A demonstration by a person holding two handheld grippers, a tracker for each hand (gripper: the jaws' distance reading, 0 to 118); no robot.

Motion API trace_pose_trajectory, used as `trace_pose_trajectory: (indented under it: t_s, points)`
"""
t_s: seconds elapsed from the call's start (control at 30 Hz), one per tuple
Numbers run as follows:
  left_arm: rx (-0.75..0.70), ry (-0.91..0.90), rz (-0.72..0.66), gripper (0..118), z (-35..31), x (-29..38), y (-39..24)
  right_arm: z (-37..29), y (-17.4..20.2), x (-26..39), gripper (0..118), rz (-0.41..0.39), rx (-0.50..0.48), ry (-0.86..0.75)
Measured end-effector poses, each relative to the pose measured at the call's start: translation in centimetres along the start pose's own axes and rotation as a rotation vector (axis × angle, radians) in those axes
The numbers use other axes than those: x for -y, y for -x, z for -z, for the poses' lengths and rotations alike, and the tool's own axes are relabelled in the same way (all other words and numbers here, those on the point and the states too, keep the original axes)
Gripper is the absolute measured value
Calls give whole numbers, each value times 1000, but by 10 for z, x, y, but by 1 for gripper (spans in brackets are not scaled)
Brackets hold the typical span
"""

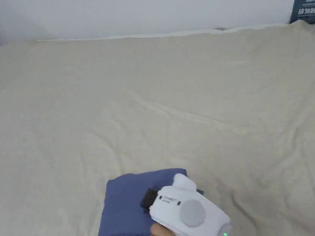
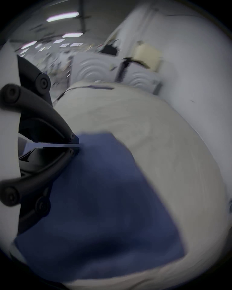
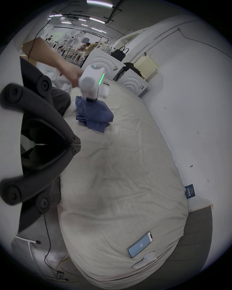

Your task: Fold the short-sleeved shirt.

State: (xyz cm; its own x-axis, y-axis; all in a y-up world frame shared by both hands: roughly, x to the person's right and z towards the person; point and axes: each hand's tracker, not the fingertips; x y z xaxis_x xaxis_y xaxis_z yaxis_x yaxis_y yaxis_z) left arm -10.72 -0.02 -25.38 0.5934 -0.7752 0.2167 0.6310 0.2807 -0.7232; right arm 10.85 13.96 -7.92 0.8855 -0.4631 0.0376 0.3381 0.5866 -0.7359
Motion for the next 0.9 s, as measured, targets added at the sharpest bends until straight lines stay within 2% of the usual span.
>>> trace_pose_trajectory:
  t_s: [0.03, 0.1, 0.13, 0.17, 0.2, 0.23, 0.33, 0.37, 0.43, 0.57, 0.67, 0.7, 0.73, 0.9]
  points:
    - [48, -116, 36, 3, -20, -10, -24, -3, 0, 1, 1, -3, 28, 3]
    - [208, -213, 30, 3, -51, -31, -38, -9, -2, 5, 1, -46, 100, 6]
    - [454, -239, -82, 3, -62, -39, -39, -12, -2, 6, 1, -64, 130, 15]
    - [635, -212, -166, 3, -67, -47, -33, -15, -1, 7, 1, -76, 141, 20]
    - [725, -204, -228, 3, -68, -58, -27, -15, 1, 6, 1, -76, 144, 26]
    - [753, -191, -299, 3, -67, -59, -8, -13, 4, 4, 1, -78, 147, 31]
    - [958, -246, -322, 3, -42, -47, 61, 12, 21, -6, 1, -111, 119, 65]
    - [995, -248, -339, 3, -28, -37, 82, 26, 28, -12, 1, -129, 96, 83]
    - [953, -167, -392, 4, 14, -6, 135, 66, 54, -23, 1, -173, 11, 141]
    - [963, -55, -507, 4, 94, 72, 214, 153, 108, -39, 1, -232, -181, 208]
    - [986, 4, -639, 4, 142, 116, 244, 225, 132, -45, 1, -185, -327, 256]
    - [995, 31, -683, 4, 157, 125, 250, 247, 135, -45, 1, -140, -347, 270]
    - [1154, 15, -799, 4, 163, 127, 246, 269, 133, -45, 1, -94, -406, 295]
    - [1305, 5, -838, 4, 199, 137, 245, 338, 87, -27, 1, 204, -618, 391]
